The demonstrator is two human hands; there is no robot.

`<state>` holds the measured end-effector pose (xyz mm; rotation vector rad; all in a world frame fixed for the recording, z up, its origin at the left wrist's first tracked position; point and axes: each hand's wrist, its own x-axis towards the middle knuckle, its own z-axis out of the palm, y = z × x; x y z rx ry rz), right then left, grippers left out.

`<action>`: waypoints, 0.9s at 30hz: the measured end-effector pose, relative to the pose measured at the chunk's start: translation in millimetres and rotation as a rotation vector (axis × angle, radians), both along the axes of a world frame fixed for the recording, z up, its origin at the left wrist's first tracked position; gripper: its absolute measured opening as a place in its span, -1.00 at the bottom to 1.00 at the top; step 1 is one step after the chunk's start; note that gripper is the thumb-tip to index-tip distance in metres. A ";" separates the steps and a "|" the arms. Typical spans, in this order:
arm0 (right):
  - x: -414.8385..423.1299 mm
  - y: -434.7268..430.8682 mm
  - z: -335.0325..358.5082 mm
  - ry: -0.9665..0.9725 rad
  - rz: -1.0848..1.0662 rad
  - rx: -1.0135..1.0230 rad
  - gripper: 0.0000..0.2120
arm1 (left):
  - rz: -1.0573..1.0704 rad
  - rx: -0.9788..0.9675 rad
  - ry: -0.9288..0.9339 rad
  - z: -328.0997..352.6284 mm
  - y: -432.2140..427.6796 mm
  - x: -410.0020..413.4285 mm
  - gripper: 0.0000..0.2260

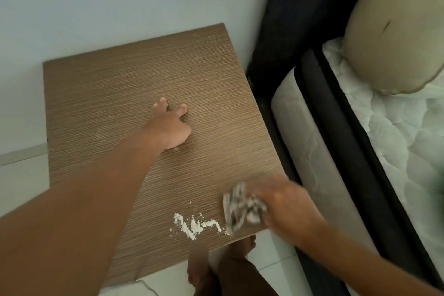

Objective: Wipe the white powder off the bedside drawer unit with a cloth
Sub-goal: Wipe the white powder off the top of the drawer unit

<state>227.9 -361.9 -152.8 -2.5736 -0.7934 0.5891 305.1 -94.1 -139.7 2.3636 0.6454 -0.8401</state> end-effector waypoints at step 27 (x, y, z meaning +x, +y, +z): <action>-62.8 -51.6 24.0 -0.025 -0.336 -0.003 -0.85 | -0.083 0.000 0.040 3.6 -10.7 -36.4 -0.40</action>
